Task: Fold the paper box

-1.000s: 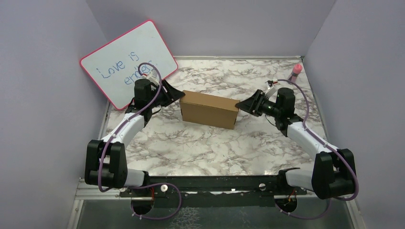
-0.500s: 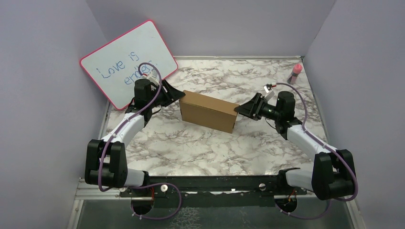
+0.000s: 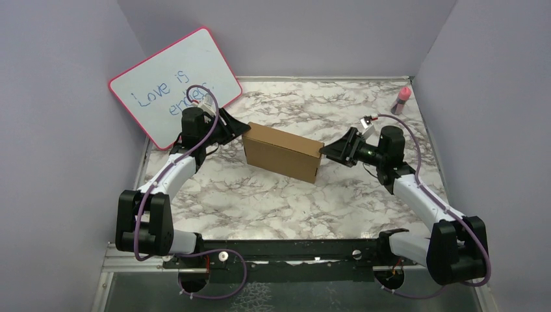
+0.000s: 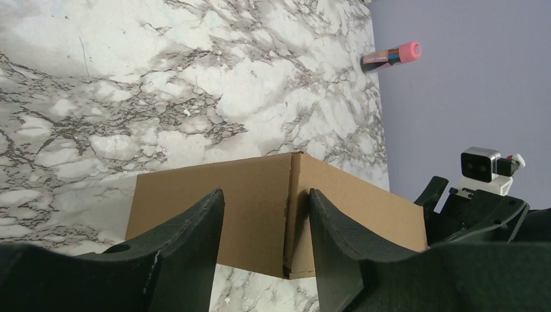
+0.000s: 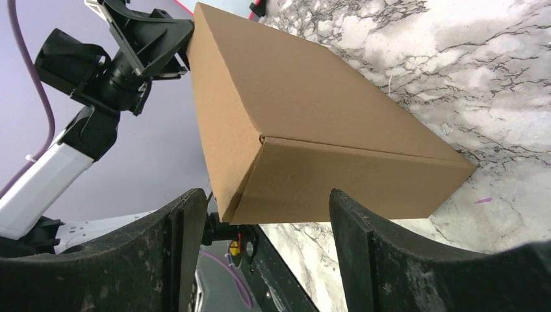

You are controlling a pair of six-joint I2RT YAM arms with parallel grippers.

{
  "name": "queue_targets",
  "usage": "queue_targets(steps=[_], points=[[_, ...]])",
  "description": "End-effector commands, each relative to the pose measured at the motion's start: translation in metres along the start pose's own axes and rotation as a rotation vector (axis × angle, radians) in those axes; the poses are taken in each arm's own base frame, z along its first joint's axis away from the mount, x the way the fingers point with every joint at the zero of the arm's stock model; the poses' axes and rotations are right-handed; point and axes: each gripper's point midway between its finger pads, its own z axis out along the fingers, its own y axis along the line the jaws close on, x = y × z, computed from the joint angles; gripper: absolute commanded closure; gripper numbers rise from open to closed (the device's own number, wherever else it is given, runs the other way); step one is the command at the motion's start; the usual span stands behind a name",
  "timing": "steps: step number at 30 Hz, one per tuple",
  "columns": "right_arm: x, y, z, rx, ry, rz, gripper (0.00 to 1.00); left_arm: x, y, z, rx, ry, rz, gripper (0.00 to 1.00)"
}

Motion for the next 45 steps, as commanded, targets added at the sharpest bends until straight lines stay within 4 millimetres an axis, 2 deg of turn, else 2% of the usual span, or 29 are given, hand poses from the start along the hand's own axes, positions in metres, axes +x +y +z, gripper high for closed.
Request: queue_targets(steps=[1, 8, 12, 14, 18, 20, 26, 29, 33, 36, 39, 45], points=[[0.007, 0.0, -0.001, -0.007, 0.023, 0.032, 0.27, 0.038, 0.062, -0.003, -0.21, 0.091, -0.06, 0.5], [0.011, -0.004, 0.002, -0.031, 0.031, 0.062, 0.33, 0.038, 0.057, -0.003, -0.201, 0.089, -0.057, 0.5], [0.019, -0.017, 0.005, -0.014, 0.045, 0.068, 0.38, 0.043, 0.055, -0.002, -0.199, 0.096, -0.055, 0.5], [0.027, -0.029, 0.006, 0.011, 0.065, 0.078, 0.42, 0.045, 0.055, -0.002, -0.2, 0.1, -0.053, 0.5], [0.047, -0.059, 0.004, 0.099, 0.091, 0.101, 0.57, 0.045, 0.056, -0.005, -0.208, 0.088, -0.046, 0.5], [0.057, -0.07, 0.001, 0.133, 0.102, 0.111, 0.67, 0.043, 0.057, -0.006, -0.215, 0.087, -0.038, 0.5], [0.08, -0.109, -0.011, 0.291, 0.128, 0.11, 0.87, 0.045, 0.059, -0.005, -0.217, 0.11, -0.034, 0.5], [0.084, -0.133, -0.019, 0.412, 0.117, 0.106, 0.92, 0.047, 0.065, -0.009, -0.245, 0.121, -0.03, 0.5], [0.088, -0.156, -0.028, 0.534, 0.127, 0.088, 0.96, 0.043, 0.062, -0.014, -0.258, 0.121, -0.003, 0.48], [0.089, -0.162, -0.031, 0.565, 0.134, 0.075, 0.99, 0.034, 0.052, -0.018, -0.227, 0.096, 0.009, 0.46], [0.085, -0.158, -0.029, 0.545, 0.128, 0.058, 0.99, 0.027, 0.037, -0.022, -0.145, 0.079, -0.018, 0.44], [0.07, -0.143, -0.023, 0.493, 0.103, 0.015, 0.99, 0.035, 0.025, -0.024, -0.04, 0.126, -0.085, 0.45]])
